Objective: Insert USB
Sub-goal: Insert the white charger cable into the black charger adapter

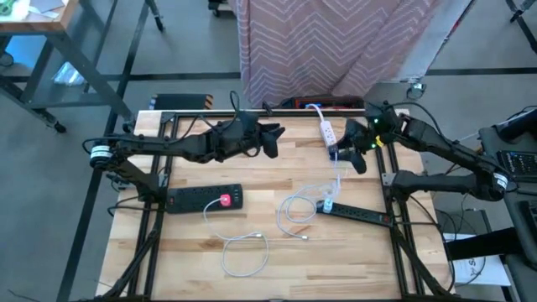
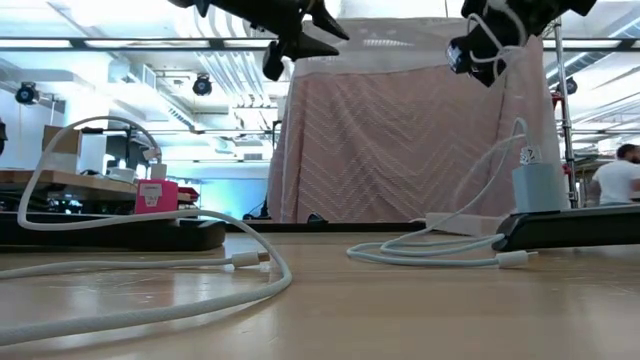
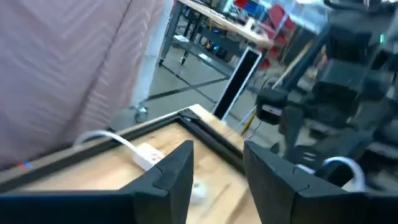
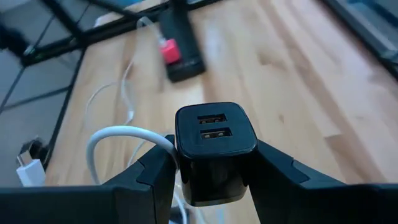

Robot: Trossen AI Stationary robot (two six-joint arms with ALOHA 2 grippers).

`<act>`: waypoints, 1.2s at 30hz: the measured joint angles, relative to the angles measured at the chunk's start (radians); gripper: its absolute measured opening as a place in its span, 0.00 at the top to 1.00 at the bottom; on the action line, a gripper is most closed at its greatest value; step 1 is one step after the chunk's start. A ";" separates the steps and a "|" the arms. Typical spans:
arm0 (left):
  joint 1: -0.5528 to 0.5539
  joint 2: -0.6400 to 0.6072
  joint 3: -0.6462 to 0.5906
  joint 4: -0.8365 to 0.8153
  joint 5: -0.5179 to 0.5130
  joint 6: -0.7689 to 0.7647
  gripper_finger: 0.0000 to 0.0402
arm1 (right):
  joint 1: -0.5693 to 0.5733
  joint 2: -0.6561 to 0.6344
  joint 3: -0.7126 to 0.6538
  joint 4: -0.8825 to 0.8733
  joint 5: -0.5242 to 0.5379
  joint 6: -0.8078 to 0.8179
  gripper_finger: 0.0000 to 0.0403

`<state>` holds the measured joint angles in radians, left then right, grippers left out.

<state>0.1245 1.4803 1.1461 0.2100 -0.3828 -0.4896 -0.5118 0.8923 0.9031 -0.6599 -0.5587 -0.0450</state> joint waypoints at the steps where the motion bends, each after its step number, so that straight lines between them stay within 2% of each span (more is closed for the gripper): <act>1: -0.004 0.000 -0.006 -0.001 0.000 0.053 0.66 | 0.016 -0.003 -0.015 0.002 0.001 0.000 0.64; 7: -0.017 -0.029 -0.085 0.065 0.038 0.271 0.58 | 0.063 -0.104 -0.112 0.055 0.009 0.024 0.64; 13: -0.033 -0.036 -0.243 0.375 0.224 0.323 0.51 | 0.113 -0.213 -0.190 0.102 0.000 0.014 0.64; 15: -0.049 -0.024 -0.279 0.459 0.244 0.325 0.50 | 0.134 -0.234 -0.216 0.146 -0.009 0.037 0.64; 18: -0.073 0.001 -0.302 0.498 0.251 0.354 0.50 | 0.165 -0.235 -0.255 0.286 -0.022 0.090 0.64; 22: -0.090 0.029 -0.265 0.498 0.283 0.401 0.50 | 0.194 -0.189 -0.285 0.430 -0.021 0.091 0.64; 25: -0.091 0.056 -0.221 0.493 0.350 0.449 0.48 | 0.205 -0.127 -0.288 0.497 -0.020 0.096 0.64; 30: -0.086 0.085 -0.156 0.395 0.478 0.540 0.45 | 0.205 -0.017 -0.287 0.571 -0.021 0.089 0.64; 36: -0.046 0.088 -0.069 0.185 0.615 0.614 0.41 | 0.208 0.105 -0.225 0.562 -0.151 0.015 0.64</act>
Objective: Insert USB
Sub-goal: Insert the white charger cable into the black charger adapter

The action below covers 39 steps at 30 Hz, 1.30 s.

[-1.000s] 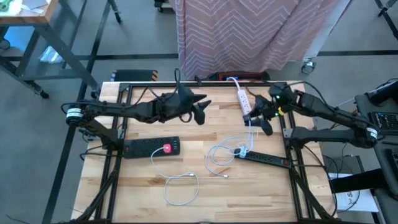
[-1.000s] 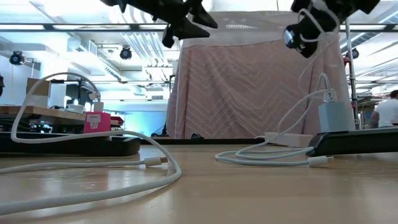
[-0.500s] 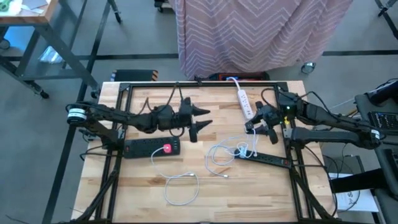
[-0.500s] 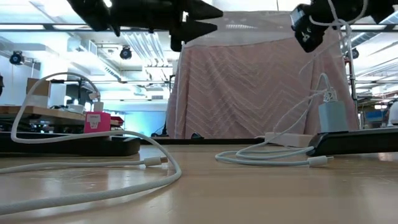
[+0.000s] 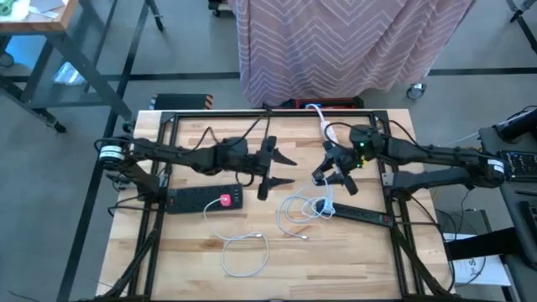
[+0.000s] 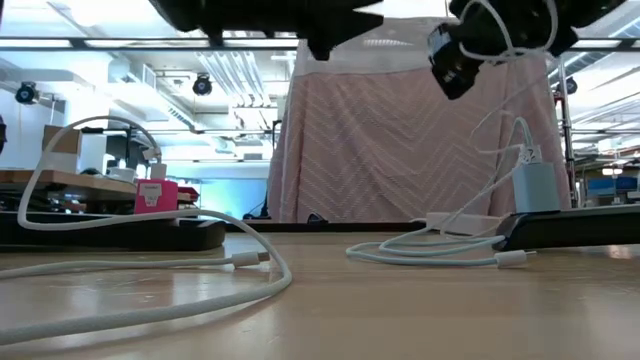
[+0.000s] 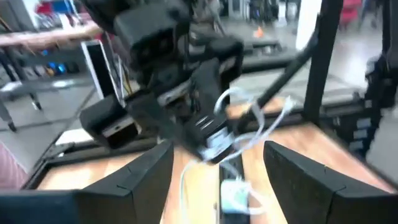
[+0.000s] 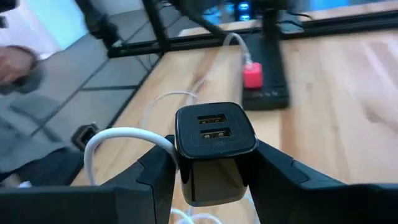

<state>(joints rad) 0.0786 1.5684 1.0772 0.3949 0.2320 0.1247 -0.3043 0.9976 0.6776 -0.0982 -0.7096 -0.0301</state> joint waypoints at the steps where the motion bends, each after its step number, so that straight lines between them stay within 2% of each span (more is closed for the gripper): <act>1: 0.007 0.000 0.022 -0.049 0.014 0.033 0.40 | 0.000 0.022 0.015 -0.001 -0.008 -0.007 0.64; 7: 0.015 0.046 0.183 -0.350 0.022 0.283 0.39 | -0.002 0.176 0.136 -0.047 -0.008 -0.027 0.64; 11: 0.022 0.102 0.296 -0.563 0.073 0.363 0.39 | -0.001 0.268 0.213 -0.118 -0.027 -0.047 0.64; 15: 0.032 0.144 0.346 -0.629 0.119 0.418 0.40 | 0.006 0.329 0.288 -0.210 -0.043 -0.082 0.64; 22: 0.036 0.159 0.342 -0.614 0.128 0.511 0.42 | 0.034 0.391 0.363 -0.281 -0.049 -0.151 0.64; 28: 0.035 0.163 0.336 -0.583 0.218 0.521 0.40 | 0.050 0.400 0.385 -0.280 -0.050 -0.196 0.64; 35: 0.032 0.164 0.303 -0.502 0.220 0.539 0.42 | 0.051 0.382 0.381 -0.290 -0.045 -0.200 0.64; 39: 0.014 0.164 0.289 -0.441 0.174 0.552 0.45 | 0.051 0.361 0.379 -0.294 -0.047 -0.208 0.64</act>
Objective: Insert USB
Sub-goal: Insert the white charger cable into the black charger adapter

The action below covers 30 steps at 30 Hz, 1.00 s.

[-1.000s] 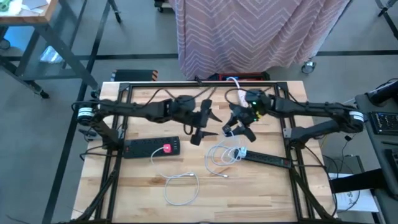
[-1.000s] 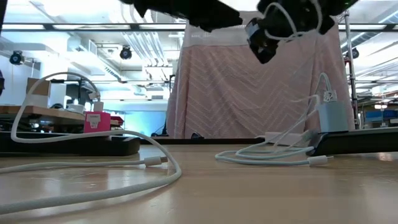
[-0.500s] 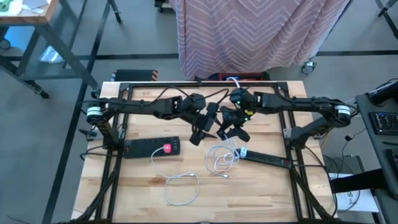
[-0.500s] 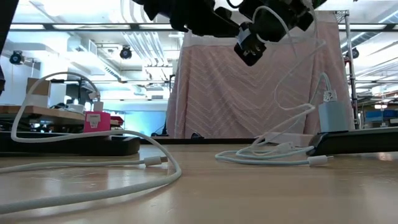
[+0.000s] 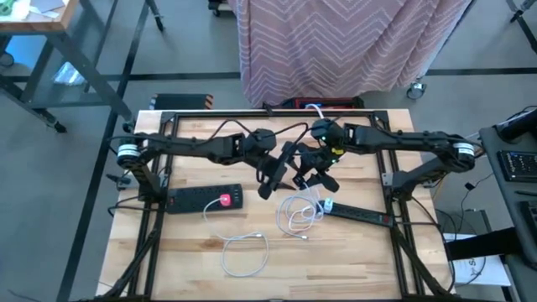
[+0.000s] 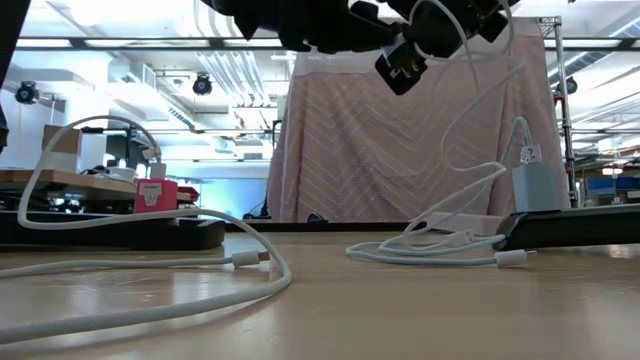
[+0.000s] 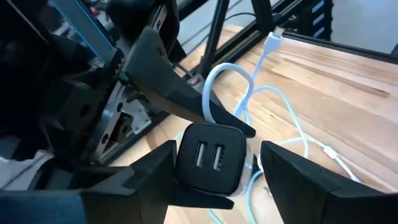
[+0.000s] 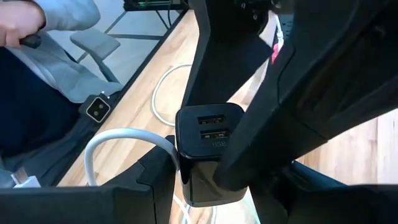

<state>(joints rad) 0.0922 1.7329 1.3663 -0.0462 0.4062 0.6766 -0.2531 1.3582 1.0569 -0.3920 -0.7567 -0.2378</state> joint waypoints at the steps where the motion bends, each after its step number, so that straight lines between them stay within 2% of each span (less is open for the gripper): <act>1: -0.004 0.000 0.000 0.008 -0.008 0.005 0.46 | 0.000 -0.007 -0.002 0.000 -0.002 -0.002 0.64; 8: -0.024 0.000 -0.001 0.078 -0.020 0.022 0.49 | 0.006 -0.057 -0.021 0.009 -0.037 -0.033 0.64; 14: -0.024 0.000 -0.001 0.125 0.029 0.021 0.45 | 0.006 -0.089 -0.026 0.012 -0.049 -0.051 0.64; 22: -0.025 0.052 0.000 0.162 0.104 -0.078 0.41 | 0.008 -0.067 -0.027 -0.006 -0.056 -0.057 0.64; 27: -0.027 0.057 0.000 0.174 0.104 -0.081 0.44 | 0.011 -0.067 -0.031 0.006 -0.050 -0.042 0.64; 30: -0.031 0.058 0.000 0.181 0.085 -0.073 0.50 | 0.011 -0.069 -0.031 0.015 -0.049 -0.034 0.64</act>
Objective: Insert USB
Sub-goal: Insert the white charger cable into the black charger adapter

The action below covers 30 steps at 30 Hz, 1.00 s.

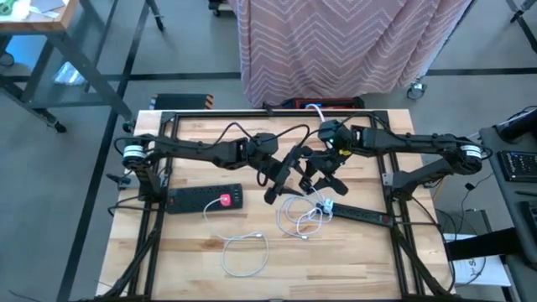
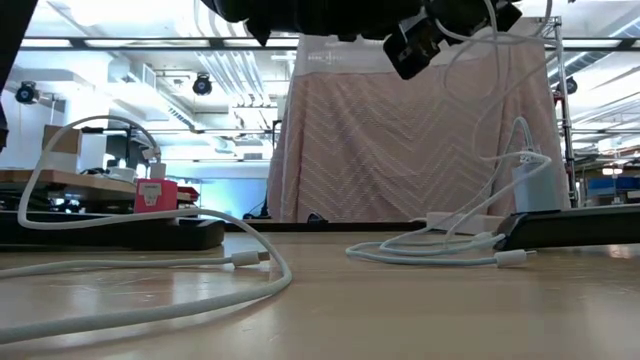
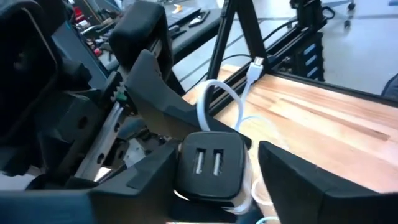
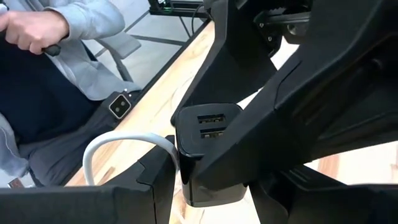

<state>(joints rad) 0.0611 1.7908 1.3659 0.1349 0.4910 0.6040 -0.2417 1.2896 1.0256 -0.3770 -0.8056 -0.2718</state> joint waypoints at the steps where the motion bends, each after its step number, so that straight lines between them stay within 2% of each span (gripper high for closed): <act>1: -0.001 0.000 0.000 0.002 -0.012 0.010 0.53 | 0.000 -0.001 0.000 0.004 0.002 0.001 0.64; 4: -0.003 0.000 0.000 -0.004 -0.024 0.024 0.66 | 0.000 -0.003 0.000 0.003 -0.003 0.010 0.64; 5: -0.004 0.000 0.000 -0.004 -0.024 0.026 0.67 | 0.001 -0.003 0.000 0.001 -0.004 0.011 0.64; 11: -0.004 -0.006 0.000 -0.027 -0.030 0.015 0.67 | 0.003 -0.003 0.000 0.001 0.003 0.046 0.63; 16: -0.003 -0.038 -0.006 -0.098 -0.050 0.002 0.67 | 0.000 -0.005 0.002 -0.017 0.039 0.067 0.50; 19: -0.004 -0.046 -0.006 -0.104 -0.044 0.005 0.67 | 0.002 -0.006 0.002 -0.018 0.048 0.064 0.47; 30: -0.007 -0.060 -0.006 -0.096 -0.086 0.020 0.67 | 0.005 -0.001 0.001 -0.021 0.044 0.074 0.59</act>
<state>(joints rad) 0.0541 1.7308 1.3602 0.0386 0.4052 0.6241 -0.2366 1.2891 1.0267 -0.3982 -0.7620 -0.1979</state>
